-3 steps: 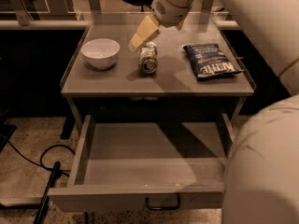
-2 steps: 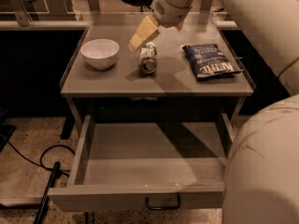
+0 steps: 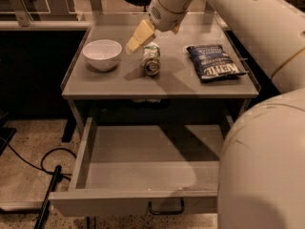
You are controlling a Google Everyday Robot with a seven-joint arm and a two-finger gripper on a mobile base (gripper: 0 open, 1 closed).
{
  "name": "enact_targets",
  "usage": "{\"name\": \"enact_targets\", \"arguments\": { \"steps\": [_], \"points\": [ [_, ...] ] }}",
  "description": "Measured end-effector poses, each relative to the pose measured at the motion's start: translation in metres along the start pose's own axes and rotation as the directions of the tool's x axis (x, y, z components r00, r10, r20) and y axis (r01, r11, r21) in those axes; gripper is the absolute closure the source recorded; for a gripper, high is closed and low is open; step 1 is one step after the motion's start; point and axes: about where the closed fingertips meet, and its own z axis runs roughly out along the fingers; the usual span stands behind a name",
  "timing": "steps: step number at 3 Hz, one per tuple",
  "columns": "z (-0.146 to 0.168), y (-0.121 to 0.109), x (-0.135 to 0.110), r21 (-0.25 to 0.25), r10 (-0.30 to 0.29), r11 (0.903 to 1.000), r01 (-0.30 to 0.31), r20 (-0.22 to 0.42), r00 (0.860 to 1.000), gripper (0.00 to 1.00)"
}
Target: Place 7up can into top drawer
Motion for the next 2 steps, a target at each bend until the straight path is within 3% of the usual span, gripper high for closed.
{"name": "enact_targets", "arguments": {
  "steps": [2],
  "points": [
    [0.028, -0.009, -0.015, 0.035, -0.016, 0.9992, 0.017, -0.019, 1.000, 0.00]
  ]
}}
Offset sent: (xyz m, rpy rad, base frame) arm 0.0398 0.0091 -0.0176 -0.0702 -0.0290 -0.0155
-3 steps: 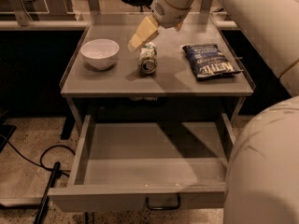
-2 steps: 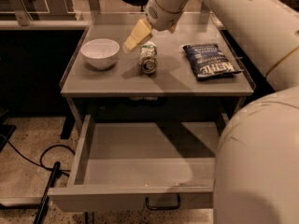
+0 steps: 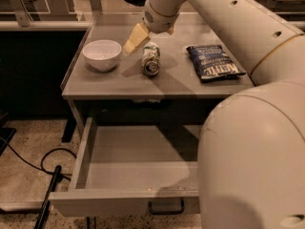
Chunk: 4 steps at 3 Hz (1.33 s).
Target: Place 7up can into top drawer
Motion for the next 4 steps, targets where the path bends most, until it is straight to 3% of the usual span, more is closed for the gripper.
{"name": "enact_targets", "arguments": {
  "steps": [2, 4],
  "points": [
    [0.016, -0.031, 0.015, 0.051, 0.048, 0.9977, -0.044, -0.066, 0.997, 0.00],
    [0.034, -0.032, 0.015, 0.056, 0.053, 0.9973, -0.047, -0.119, 0.992, 0.00]
  ]
}}
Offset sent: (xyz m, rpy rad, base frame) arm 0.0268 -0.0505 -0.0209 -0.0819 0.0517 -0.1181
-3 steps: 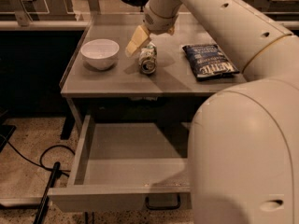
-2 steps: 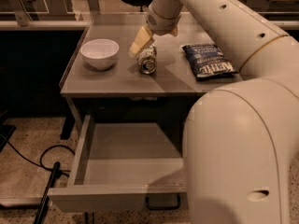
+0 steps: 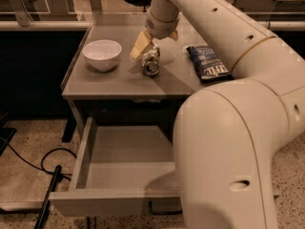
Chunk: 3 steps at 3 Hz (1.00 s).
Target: Place 7up can into top drawer
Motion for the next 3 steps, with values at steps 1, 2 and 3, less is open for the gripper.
{"name": "enact_targets", "arguments": {
  "steps": [1, 2, 3],
  "points": [
    [0.016, 0.007, 0.000, -0.008, -0.011, 0.9999, 0.010, -0.036, 0.999, 0.00],
    [0.031, 0.011, 0.003, -0.014, -0.014, 0.9998, 0.013, -0.064, 0.998, 0.00],
    [0.035, 0.012, 0.003, -0.016, -0.019, 0.9997, 0.018, -0.071, 0.997, 0.00]
  ]
}}
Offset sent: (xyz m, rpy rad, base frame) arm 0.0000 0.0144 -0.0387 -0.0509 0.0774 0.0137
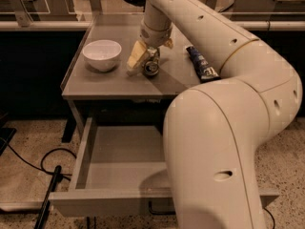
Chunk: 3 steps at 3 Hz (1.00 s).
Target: Place 7up can into top drawer
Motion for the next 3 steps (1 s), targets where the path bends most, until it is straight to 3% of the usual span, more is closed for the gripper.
{"name": "enact_targets", "arguments": {
  "steps": [1, 3],
  "points": [
    [0.0000, 0.0000, 0.0000, 0.000, 0.000, 1.0000, 0.000, 0.000, 1.000, 0.18],
    [0.0001, 0.0000, 0.0000, 0.000, 0.000, 1.0000, 0.000, 0.000, 1.000, 0.64]
  ]
}}
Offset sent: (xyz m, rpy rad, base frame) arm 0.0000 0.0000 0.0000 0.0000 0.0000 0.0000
